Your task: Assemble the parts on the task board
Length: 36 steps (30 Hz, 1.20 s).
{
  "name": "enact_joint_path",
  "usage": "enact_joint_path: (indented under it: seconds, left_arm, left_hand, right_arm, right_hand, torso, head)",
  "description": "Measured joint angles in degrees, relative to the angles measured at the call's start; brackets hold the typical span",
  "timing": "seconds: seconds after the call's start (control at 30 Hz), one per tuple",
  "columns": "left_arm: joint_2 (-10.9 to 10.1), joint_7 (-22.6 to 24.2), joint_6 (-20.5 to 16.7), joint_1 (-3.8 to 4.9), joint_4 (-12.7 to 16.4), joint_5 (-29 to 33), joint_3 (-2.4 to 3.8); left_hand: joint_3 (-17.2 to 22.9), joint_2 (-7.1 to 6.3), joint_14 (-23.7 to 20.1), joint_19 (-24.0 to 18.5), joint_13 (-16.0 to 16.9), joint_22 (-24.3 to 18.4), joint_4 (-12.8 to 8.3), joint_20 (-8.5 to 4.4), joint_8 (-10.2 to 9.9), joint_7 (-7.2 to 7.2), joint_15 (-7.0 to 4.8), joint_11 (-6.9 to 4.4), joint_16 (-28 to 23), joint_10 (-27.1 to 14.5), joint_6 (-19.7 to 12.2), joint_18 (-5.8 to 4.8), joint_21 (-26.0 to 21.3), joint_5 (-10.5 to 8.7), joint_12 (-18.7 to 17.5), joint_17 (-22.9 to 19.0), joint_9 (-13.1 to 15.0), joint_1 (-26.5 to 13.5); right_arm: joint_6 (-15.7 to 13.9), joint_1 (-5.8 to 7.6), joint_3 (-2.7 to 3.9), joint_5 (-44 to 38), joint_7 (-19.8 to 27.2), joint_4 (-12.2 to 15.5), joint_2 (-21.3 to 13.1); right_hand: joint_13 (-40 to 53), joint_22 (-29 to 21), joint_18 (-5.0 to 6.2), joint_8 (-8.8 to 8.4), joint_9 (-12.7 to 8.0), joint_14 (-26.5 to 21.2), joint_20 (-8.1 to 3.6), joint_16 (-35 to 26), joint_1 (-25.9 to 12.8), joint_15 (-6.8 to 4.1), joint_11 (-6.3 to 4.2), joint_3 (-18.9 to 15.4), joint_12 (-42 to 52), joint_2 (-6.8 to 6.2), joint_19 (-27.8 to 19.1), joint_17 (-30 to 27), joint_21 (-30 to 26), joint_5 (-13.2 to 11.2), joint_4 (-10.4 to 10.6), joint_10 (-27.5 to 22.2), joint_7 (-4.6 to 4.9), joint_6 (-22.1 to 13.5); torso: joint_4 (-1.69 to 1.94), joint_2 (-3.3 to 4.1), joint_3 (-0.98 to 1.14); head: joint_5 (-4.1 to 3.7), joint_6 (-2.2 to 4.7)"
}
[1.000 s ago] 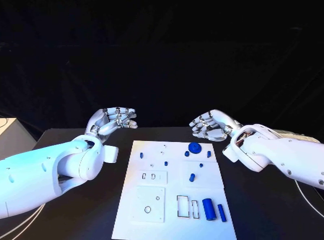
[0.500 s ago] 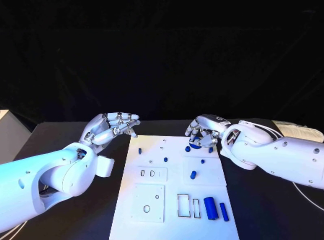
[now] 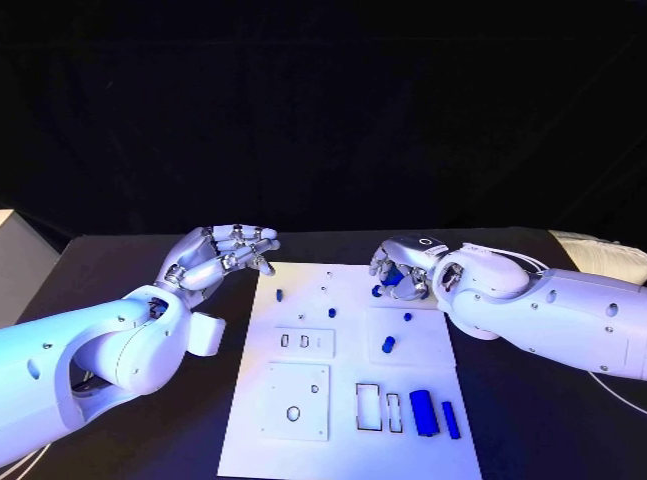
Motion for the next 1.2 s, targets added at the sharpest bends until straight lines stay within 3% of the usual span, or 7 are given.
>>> enact_joint_path:
  seconds: [0.3, 0.53, 0.6, 0.77, 1.03, 1.2]
  left_arm:
    - [-0.1, -0.1, 0.5, 0.00, 0.0, 0.8, 0.00]
    - [-0.2, -0.3, 0.5, 0.01, -0.1, 1.3, 0.00]
    - [-0.2, -0.4, 0.6, 0.01, -0.1, 1.5, 0.00]
    - [-0.2, -0.5, 0.6, 0.01, -0.1, 1.8, 0.00]
    - [-0.3, -0.7, 0.7, 0.01, -0.1, 2.1, 0.00]
    - [-0.3, -0.9, 0.7, 0.01, -0.2, 2.2, 0.00]
  left_hand:
    - [0.0, 0.00, 0.0, -0.2, 0.0, 0.2, 0.0, -0.21, -0.2, 0.00, 0.00, 0.00, 0.0, 0.0, 0.0, -0.02, 0.2, 0.00, 0.0, 0.1, 0.0, 0.0]
    - [0.0, -0.15, -0.2, -0.4, 0.0, 0.2, 0.0, -0.01, -0.2, 0.00, 0.20, 0.00, 0.2, 0.0, 0.0, -0.03, 0.2, 0.00, 0.0, 0.2, 0.0, -0.2]
    - [0.0, -0.29, -0.2, -0.4, 0.0, 0.2, 0.0, -0.01, -0.2, 0.00, 0.21, 0.00, 0.2, 0.0, 0.0, -0.03, 0.2, 0.00, 0.0, 0.2, 0.0, -0.3]
    - [0.0, -0.29, -0.2, -0.4, 0.0, 0.3, 0.0, -0.01, -0.2, 0.00, 0.20, 0.00, 0.2, 0.0, 0.0, -0.03, 0.2, 0.00, 0.0, 0.2, 0.0, -0.3]
    - [0.0, -0.29, -0.2, -0.4, 0.0, 0.3, 0.0, -0.01, -0.2, 0.00, 0.20, 0.00, 0.2, 0.0, 0.0, -0.04, 0.2, 0.00, 0.0, 0.2, 0.0, -0.3]
    - [0.2, -0.29, -0.2, -0.4, 0.0, 0.4, 0.2, -0.01, -0.2, 0.00, 0.21, 0.00, 0.2, 0.0, 0.0, -0.05, 0.6, 0.00, 0.0, 0.3, 0.0, -0.3]
  right_arm:
    - [1.2, -0.39, -0.02, -2.2, -2.0, -0.2, 0.3]
    - [1.6, -0.51, -0.02, -3.2, -2.9, -0.6, 0.6]
    - [1.6, -0.55, -0.02, -3.4, -3.1, -0.7, 0.8]
    - [1.8, -0.86, -0.02, -3.8, -3.5, -0.9, 1.1]
    - [1.8, -1.07, 0.01, -4.0, -3.7, -0.9, 1.4]
    - [1.7, -1.06, 0.04, -4.0, -3.9, -1.0, 1.4]
  right_hand:
    - [0.0, 2.0, 0.00, 0.00, 0.1, 0.2, 0.41, 1.1, 0.0, 0.20, 0.10, -0.6, 0.0, 0.00, 0.4, 1.2, 1.6, -0.2, 0.6, -0.7, 0.21, 0.2]
    - [0.0, 2.5, 0.00, 0.00, 0.2, 0.2, 0.42, 1.6, 0.0, 0.20, -0.06, -0.7, 0.0, 0.00, 0.4, 1.5, 2.0, -0.2, 0.7, -0.9, 0.21, 0.2]
    - [0.1, 3.4, -0.91, 0.00, 0.4, 0.2, 0.64, 2.0, 0.0, 0.20, -0.07, -0.5, 0.0, 0.00, 0.6, 1.8, 2.8, -0.2, 1.0, -0.9, 0.21, 0.2]
    - [0.3, 4.4, -0.90, 0.00, 0.6, 0.2, 0.52, 2.3, 0.0, 0.20, -0.09, -0.3, 0.0, 0.00, 0.9, 2.2, 3.5, 0.5, 1.4, -0.9, 0.34, 0.3]
    - [0.7, 6.0, -0.90, 0.62, 1.0, 0.2, 0.31, 3.2, 0.5, 0.20, -0.52, 0.2, 0.0, 0.46, 1.1, 2.9, 4.6, 0.7, 2.0, 0.2, -0.07, 1.1]
    - [1.1, 8.5, -0.89, 1.53, 1.8, 0.2, 0.08, 4.3, 1.0, 0.17, -1.04, 0.9, 0.4, 1.35, 2.0, 3.8, 6.3, 0.9, 2.7, 2.1, -0.80, 2.3]
  torso:
    - [0.24, 0.41, -0.06]
    - [0.39, 0.73, -0.14]
    - [0.46, 0.82, -0.17]
    - [0.62, 1.02, -0.20]
    - [0.69, 1.27, -0.27]
    - [0.74, 1.38, -0.34]
  head:
    - [-0.49, -0.08]
    - [-0.72, 0.30]
    - [-0.77, 0.37]
    - [-0.86, 0.42]
    - [-0.83, 0.38]
    - [-0.92, 0.34]
